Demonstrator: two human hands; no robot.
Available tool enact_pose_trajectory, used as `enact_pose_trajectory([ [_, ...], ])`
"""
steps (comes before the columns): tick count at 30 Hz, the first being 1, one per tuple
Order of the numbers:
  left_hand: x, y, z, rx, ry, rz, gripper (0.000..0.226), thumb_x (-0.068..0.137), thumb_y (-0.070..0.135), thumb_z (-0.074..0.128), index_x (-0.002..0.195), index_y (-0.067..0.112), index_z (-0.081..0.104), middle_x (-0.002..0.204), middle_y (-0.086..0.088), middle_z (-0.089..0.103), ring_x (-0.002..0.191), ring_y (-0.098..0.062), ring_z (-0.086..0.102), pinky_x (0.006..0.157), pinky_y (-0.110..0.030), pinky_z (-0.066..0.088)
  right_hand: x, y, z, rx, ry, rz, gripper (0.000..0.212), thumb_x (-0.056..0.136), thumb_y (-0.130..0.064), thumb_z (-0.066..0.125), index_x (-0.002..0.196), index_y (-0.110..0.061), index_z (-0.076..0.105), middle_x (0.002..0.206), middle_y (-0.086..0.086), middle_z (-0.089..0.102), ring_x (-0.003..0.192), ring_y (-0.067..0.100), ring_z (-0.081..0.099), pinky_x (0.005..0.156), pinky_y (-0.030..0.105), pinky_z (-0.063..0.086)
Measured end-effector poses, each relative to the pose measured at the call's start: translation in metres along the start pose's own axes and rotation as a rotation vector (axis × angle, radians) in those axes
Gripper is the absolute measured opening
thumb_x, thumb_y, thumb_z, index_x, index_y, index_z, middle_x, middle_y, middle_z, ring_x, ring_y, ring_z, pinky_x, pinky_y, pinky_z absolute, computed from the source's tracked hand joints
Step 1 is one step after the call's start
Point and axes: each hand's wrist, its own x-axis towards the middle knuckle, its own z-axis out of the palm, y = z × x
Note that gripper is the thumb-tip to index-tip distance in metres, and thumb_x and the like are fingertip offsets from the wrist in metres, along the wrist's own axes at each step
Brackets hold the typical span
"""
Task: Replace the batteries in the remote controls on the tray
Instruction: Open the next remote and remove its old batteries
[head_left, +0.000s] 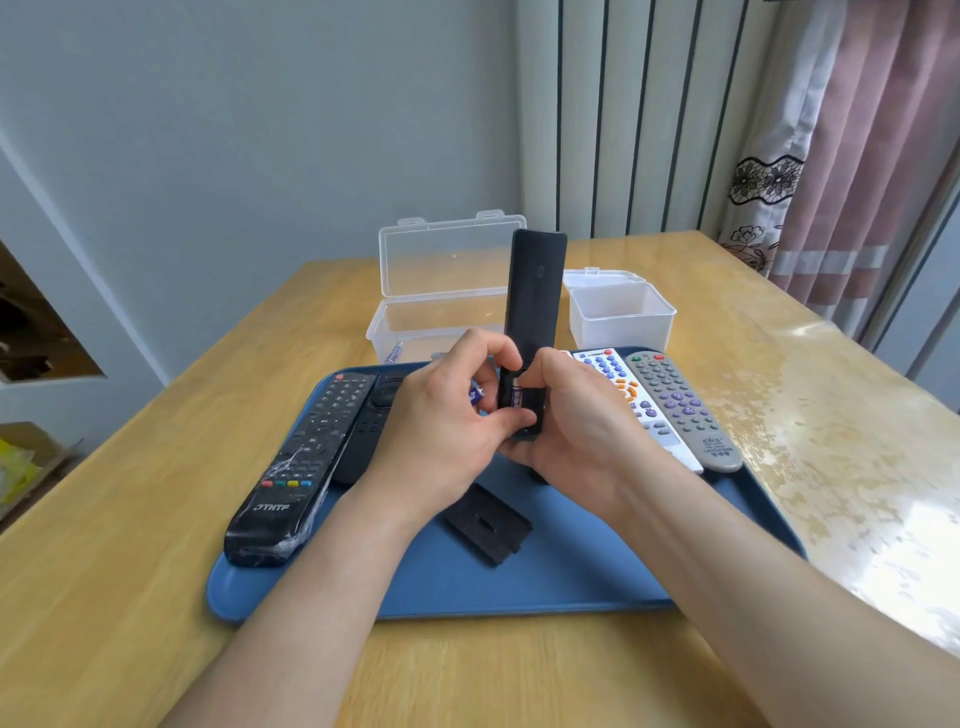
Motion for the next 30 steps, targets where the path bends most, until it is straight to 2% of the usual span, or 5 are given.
enact_pose_trajectory([
  [3, -0.0009, 0.0001, 0.0000, 0.028, -0.003, 0.024, 0.048, 0.067, 0.011, 0.083, 0.090, 0.038, 0.052, 0.064, 0.009, 0.045, 0.061, -0.007, 0.044, 0.060, -0.014, 0.037, 0.0023, 0.0005, -0.0025, 0.003, -0.004, 0.001, 0.022, 0.079, 0.002, 0.036, 0.089, -0.010, 0.050, 0.084, 0.016, 0.050, 0.079, 0.031, 0.055, 0.071, 0.040, 0.049],
  [7, -0.0011, 0.0018, -0.0003, 0.012, -0.005, 0.041, 0.045, 0.069, 0.011, 0.082, 0.095, 0.034, 0.053, 0.074, 0.003, 0.049, 0.062, -0.008, 0.044, 0.061, -0.016, 0.039, 0.0007, 0.0038, -0.0033, -0.009, -0.027, -0.028, 0.037, 0.075, 0.013, 0.028, 0.076, -0.011, 0.056, 0.068, 0.013, 0.056, 0.067, 0.030, 0.063, 0.069, 0.038, 0.052],
  [12, -0.0001, -0.0030, -0.0012, -0.040, -0.002, -0.007, 0.045, 0.069, 0.012, 0.083, 0.093, 0.037, 0.054, 0.067, 0.009, 0.047, 0.055, -0.007, 0.041, 0.058, -0.018, 0.037, 0.0010, 0.0012, -0.0062, -0.005, -0.082, -0.014, 0.015, 0.087, -0.001, 0.043, 0.095, -0.006, 0.056, 0.083, 0.016, 0.059, 0.084, 0.032, 0.064, 0.091, 0.050, 0.052],
  [17, 0.0020, -0.0058, -0.0020, -0.104, 0.026, -0.062, 0.045, 0.069, 0.011, 0.083, 0.089, 0.035, 0.051, 0.062, 0.010, 0.048, 0.054, -0.009, 0.042, 0.058, -0.024, 0.040, 0.0002, 0.0029, -0.0039, -0.066, -0.115, -0.073, 0.028, 0.093, 0.003, 0.039, 0.099, -0.009, 0.064, 0.086, 0.018, 0.062, 0.085, 0.031, 0.064, 0.095, 0.055, 0.050],
  [30, 0.0002, -0.0014, -0.0032, -0.029, 0.006, -0.019, 0.047, 0.066, 0.011, 0.084, 0.087, 0.036, 0.050, 0.061, 0.008, 0.043, 0.055, -0.007, 0.042, 0.058, -0.019, 0.039, 0.0018, 0.0020, -0.0038, -0.055, -0.087, -0.033, 0.027, 0.079, 0.002, 0.037, 0.089, -0.015, 0.055, 0.079, 0.015, 0.055, 0.078, 0.029, 0.057, 0.074, 0.041, 0.047],
])
